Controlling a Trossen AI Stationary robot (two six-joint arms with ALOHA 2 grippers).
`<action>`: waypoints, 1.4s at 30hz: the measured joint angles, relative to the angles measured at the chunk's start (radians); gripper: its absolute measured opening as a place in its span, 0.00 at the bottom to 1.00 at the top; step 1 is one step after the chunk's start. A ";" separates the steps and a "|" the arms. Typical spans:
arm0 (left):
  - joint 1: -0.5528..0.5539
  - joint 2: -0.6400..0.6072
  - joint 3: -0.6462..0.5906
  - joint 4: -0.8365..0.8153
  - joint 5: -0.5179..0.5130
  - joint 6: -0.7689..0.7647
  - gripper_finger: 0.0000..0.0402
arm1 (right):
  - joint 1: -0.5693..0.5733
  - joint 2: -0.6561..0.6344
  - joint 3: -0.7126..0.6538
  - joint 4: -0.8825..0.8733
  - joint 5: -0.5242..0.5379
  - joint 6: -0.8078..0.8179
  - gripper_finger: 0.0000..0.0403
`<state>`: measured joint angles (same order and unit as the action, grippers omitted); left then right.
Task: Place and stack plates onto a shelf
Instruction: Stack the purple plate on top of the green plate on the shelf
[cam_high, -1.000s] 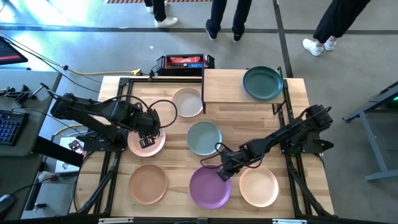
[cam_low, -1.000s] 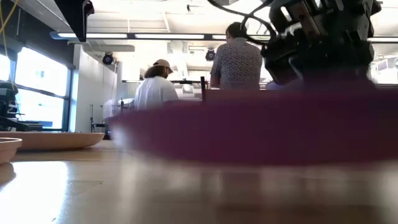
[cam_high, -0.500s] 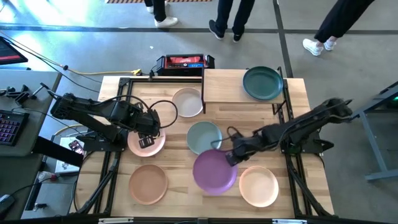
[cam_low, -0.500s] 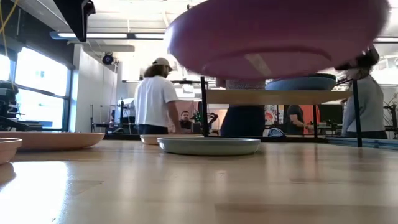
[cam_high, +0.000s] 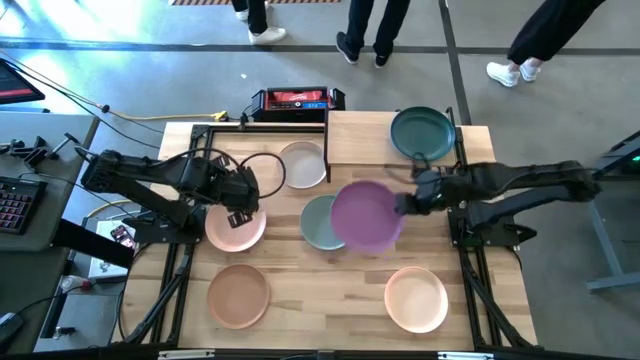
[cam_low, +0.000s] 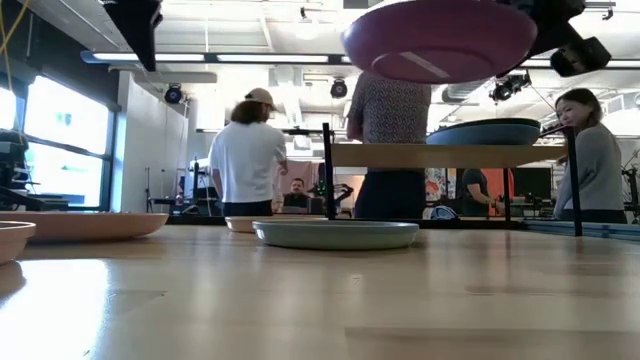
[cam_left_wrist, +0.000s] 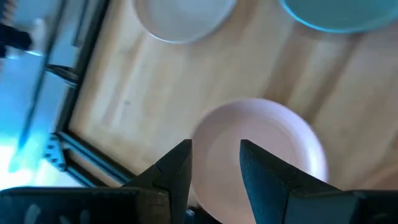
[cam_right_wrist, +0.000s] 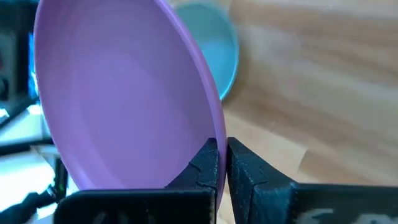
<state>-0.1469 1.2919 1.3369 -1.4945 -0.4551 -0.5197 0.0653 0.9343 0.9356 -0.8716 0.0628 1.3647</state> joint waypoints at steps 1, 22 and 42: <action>0.012 0.000 0.000 0.003 -0.017 0.008 0.30 | -0.022 -0.026 0.000 -0.019 0.005 0.000 0.00; 0.294 0.000 0.000 0.246 -0.089 0.349 0.30 | -0.478 -0.355 0.000 -0.112 0.260 -0.113 0.00; 0.443 0.000 0.000 0.289 -0.078 0.426 0.30 | -0.772 -0.345 0.035 0.216 0.384 -0.377 0.00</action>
<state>0.2960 1.2921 1.3369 -1.2051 -0.5336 -0.0941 -0.7071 0.5896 0.9710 -0.6558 0.4463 0.9882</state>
